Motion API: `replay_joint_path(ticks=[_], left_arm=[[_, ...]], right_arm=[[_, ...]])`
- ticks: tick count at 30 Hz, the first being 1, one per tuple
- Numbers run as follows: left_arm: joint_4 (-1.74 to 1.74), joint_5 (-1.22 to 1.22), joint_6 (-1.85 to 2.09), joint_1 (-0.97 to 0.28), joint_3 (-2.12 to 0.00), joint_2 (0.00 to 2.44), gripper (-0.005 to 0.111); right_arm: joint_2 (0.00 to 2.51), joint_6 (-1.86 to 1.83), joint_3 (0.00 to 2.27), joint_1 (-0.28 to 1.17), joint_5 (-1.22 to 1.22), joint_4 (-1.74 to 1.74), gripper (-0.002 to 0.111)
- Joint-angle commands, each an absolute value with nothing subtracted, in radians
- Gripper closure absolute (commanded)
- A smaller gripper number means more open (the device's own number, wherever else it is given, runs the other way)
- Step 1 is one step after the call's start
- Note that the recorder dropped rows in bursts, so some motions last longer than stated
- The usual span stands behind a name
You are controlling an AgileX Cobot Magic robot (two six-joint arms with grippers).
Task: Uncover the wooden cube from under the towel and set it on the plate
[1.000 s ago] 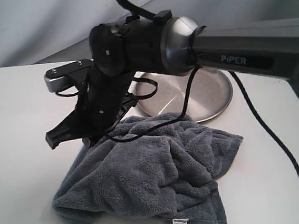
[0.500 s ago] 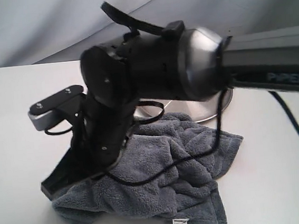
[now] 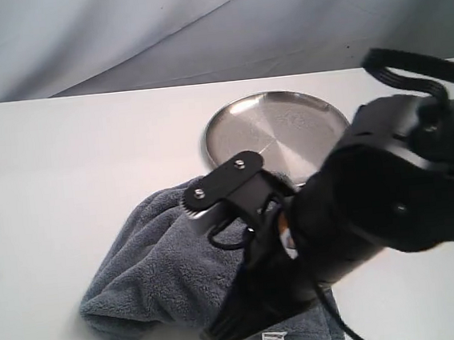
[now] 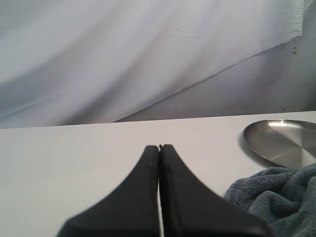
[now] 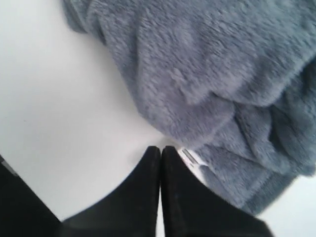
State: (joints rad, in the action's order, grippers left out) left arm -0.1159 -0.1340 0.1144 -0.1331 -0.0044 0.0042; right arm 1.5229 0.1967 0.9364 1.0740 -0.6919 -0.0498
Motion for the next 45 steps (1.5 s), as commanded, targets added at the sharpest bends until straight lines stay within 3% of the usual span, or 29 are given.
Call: replay_joint_path(ticks=[1,18,38,45], left_arm=[[-0.118,-0.131,0.112,-0.138,0.0,0.0,0.107],[-0.118,-0.131,0.112,-0.138,0.0,0.0,0.107],[-0.118,-0.131,0.112,-0.138,0.0,0.0,0.107],[-0.118,-0.131,0.112,-0.138,0.0,0.0,0.107]], right_arm=[[1.437,0.328,0.826,1.032,-0.659,0.068,0.108],[1.39,0.364,0.73,0.741,-0.53,0.083,0.108],[1.467,0.243,0.79,0.73,-0.508,-0.04,0.108],[1.571,0.079,0.981,0.75,-0.658,-0.241,0.108]])
